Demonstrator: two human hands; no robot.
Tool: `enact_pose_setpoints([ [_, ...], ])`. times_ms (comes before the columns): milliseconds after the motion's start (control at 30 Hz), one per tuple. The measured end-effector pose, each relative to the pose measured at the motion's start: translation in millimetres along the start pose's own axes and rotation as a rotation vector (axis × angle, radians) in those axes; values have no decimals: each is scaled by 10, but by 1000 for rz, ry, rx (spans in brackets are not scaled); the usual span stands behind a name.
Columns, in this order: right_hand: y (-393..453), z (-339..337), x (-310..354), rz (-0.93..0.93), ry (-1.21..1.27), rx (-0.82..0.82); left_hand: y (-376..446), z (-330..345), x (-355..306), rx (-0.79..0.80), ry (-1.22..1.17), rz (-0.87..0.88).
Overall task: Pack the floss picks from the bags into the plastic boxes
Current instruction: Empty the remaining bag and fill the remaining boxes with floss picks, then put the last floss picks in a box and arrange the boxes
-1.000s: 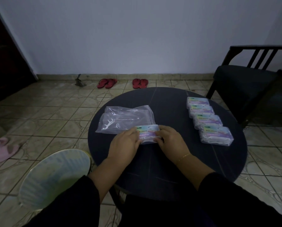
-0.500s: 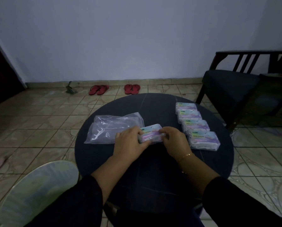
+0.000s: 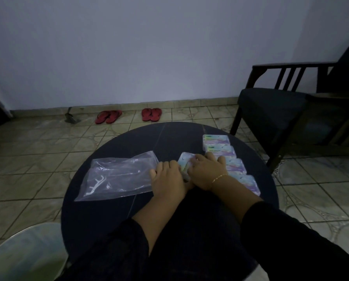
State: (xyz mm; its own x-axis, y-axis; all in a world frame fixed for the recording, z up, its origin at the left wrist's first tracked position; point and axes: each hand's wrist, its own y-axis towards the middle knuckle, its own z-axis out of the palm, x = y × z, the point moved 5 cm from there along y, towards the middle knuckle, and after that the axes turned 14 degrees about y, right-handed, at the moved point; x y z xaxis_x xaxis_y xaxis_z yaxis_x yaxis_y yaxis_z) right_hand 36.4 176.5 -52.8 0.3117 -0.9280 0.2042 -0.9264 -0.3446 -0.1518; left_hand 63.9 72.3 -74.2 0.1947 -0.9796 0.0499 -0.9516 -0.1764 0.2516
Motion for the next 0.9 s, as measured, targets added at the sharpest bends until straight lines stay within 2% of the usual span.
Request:
enact_pose_setpoints([
  [100, 95, 7, 6, 44, 51, -62, 7, -34, 11, 35, -79, 126],
  [200, 87, -13, 211, -27, 158, -277, -36, -135, 275, -93, -159, 165],
  [267, 52, 0, 459, -170, 230, -371, -73, -185, 612, -196, -146, 77],
  [300, 42, 40, 610, -262, 244, -359, -104, -183, 822, -238, -145, -14],
  [400, 63, 282, 1021, -445, 196, -182, -253, -87, 1446, -288, -188, -312],
  [467, 127, 470, 1142, -411, 165, -53, -335, 66, 1675, -165, -148, -347],
  [533, 193, 604, 1184, -325, 150, 23, -386, 237, 1785, 27, -88, -293],
  [633, 249, 665, 1182, -227, 113, 28, -380, 347, 1859, 174, -49, -234],
  [733, 303, 636, 1150, -135, 109, 2, -364, 397, 1901, 284, -164, -252],
  [833, 387, 602, 1125, -67, 111, -29, -356, 438, 1927, 311, -146, -270],
  [900, 422, 599, 1121, -52, 131, -43, -324, 394, 1959, 227, -153, -340],
])
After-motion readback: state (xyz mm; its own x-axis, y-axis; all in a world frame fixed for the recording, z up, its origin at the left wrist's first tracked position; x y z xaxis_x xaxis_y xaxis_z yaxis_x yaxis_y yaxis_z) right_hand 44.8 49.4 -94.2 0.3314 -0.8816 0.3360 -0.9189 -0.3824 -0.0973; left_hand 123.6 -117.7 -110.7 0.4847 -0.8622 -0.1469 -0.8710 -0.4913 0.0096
